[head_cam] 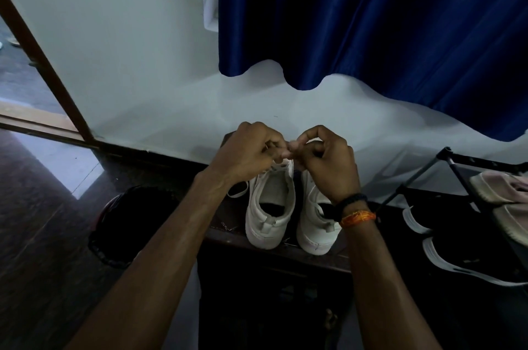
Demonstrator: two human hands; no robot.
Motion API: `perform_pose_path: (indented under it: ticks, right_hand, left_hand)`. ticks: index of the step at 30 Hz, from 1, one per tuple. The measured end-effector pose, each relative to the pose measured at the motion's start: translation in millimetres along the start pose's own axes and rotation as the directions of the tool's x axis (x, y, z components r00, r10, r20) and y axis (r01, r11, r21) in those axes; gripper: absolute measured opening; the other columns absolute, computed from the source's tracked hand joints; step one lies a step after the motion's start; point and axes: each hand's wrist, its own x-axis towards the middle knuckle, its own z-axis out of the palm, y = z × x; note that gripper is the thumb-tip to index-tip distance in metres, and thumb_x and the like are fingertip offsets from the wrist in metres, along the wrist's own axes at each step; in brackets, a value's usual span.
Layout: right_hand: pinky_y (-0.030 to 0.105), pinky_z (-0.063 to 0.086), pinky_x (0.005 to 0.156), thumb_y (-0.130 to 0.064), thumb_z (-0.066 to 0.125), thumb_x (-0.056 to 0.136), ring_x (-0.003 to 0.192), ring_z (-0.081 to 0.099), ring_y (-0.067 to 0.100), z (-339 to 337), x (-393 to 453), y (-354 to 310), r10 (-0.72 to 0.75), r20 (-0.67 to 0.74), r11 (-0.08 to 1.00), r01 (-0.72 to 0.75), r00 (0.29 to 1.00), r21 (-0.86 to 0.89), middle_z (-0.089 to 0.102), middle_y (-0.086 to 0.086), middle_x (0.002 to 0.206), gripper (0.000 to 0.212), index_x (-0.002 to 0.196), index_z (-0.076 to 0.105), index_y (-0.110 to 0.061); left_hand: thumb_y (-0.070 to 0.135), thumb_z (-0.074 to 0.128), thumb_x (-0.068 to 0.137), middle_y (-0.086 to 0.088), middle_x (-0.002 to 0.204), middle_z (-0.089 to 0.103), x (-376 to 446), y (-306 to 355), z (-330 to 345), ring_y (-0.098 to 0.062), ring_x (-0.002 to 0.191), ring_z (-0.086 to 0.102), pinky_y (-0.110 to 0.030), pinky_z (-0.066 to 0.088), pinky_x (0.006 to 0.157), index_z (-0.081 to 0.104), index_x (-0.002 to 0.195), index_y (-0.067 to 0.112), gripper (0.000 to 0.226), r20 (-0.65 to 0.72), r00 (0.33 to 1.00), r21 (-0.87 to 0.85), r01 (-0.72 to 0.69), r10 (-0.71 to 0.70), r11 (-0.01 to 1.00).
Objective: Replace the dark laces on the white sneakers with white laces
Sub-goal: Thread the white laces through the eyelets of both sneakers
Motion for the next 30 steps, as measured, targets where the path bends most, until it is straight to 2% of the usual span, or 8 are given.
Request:
perform_pose_path:
  ticks: [4,7,9,16,20,24,27,30]
  right_hand:
    - [0.011,0.038,0.068,-0.036,0.069,0.084,0.086,0.062,0.007,1.1,-5.5,7.1,0.001,0.089,0.92,0.034,0.996,-0.391,0.074,-0.011,0.086,0.014,0.094,0.074,-0.028]
    - [0.035,0.044,0.091,-0.063,0.058,0.069,0.106,0.052,0.024,10.4,-12.6,14.8,0.091,0.169,0.825,0.021,0.981,-0.565,0.072,-0.002,0.09,0.045,0.097,0.077,-0.033]
    - [0.044,0.041,0.099,-0.056,0.064,0.077,0.116,0.045,0.031,14.5,-15.2,14.9,0.146,0.152,0.8,-0.026,0.977,-0.6,0.07,0.006,0.099,0.038,0.104,0.076,-0.032]
    - [0.05,0.046,0.099,-0.064,0.05,0.06,0.109,0.06,0.026,9.7,-11.2,22.1,0.268,0.083,0.881,-0.209,0.96,-0.425,0.075,-0.005,0.094,0.051,0.089,0.08,-0.035]
    - [0.046,0.05,0.096,-0.047,0.056,0.061,0.098,0.065,0.022,4.6,-12.4,12.0,0.323,0.101,0.887,-0.264,0.941,-0.378,0.075,-0.007,0.088,0.041,0.09,0.082,-0.032]
    - [0.042,0.053,0.093,-0.03,0.063,0.077,0.089,0.067,0.018,0.5,-11.1,10.1,0.371,0.129,0.893,-0.315,0.92,-0.322,0.073,-0.005,0.081,0.02,0.084,0.081,-0.029]
    - [0.04,0.052,0.095,-0.01,0.056,0.083,0.089,0.066,0.014,-2.2,-7.5,13.1,0.39,0.175,0.902,-0.337,0.904,-0.272,0.076,-0.004,0.087,0.031,0.075,0.076,-0.033]
    - [0.041,0.05,0.099,-0.021,0.054,0.077,0.097,0.066,0.015,-3.3,-7.3,11.1,0.404,0.194,0.9,-0.352,0.894,-0.256,0.076,-0.006,0.093,0.024,0.076,0.075,-0.032]
  left_hand:
    - [0.019,0.078,0.087,0.01,0.078,0.076,-0.5,-9.2,7.1,0.003,0.073,0.07,-0.016,0.052,0.07,0.079,0.087,0.019,0.002,0.017,0.994,-0.045,0.109,-0.108,0.993]
    - [0.017,0.078,0.086,0.006,0.076,0.076,-2.5,-14.3,13.1,0.0,0.071,0.07,-0.023,0.056,0.073,0.078,0.085,0.017,0.001,0.045,0.989,-0.025,0.144,-0.143,0.989]
    - [0.015,0.078,0.083,0.006,0.076,0.076,-2.6,-16.0,17.5,-0.002,0.072,0.07,-0.028,0.059,0.075,0.079,0.084,0.018,0.003,0.046,0.988,-0.001,0.146,-0.146,0.989]
    - [0.023,0.079,0.08,0.009,0.081,0.076,-4.3,-15.1,28.4,-0.008,0.08,0.07,-0.034,0.059,0.077,0.082,0.084,0.024,0.005,-0.01,0.993,0.072,0.122,-0.122,0.99]
    - [0.024,0.073,0.073,0.012,0.079,0.07,-8.4,-16.9,39.0,-0.014,0.081,0.068,-0.038,0.058,0.075,0.081,0.085,0.029,0.015,0.078,0.988,0.134,0.119,-0.13,0.984]
    - [0.014,0.078,0.074,0.013,0.078,0.059,-15.3,-19.8,48.4,-0.014,0.083,0.065,-0.036,0.056,0.076,0.082,0.083,0.024,0.014,-0.001,0.992,0.09,0.127,-0.128,0.988]
    - [0.015,0.08,0.077,0.016,0.076,0.058,-18.1,-20.8,56.3,-0.01,0.079,0.064,-0.035,0.057,0.073,0.082,0.083,0.022,0.009,-0.074,0.985,0.044,0.16,-0.156,0.986]
    - [0.016,0.078,0.076,0.012,0.085,0.06,-18.4,-20.4,62.1,-0.015,0.083,0.064,-0.039,0.058,0.072,0.082,0.082,0.022,0.009,-0.107,0.977,0.026,0.187,-0.183,0.982]
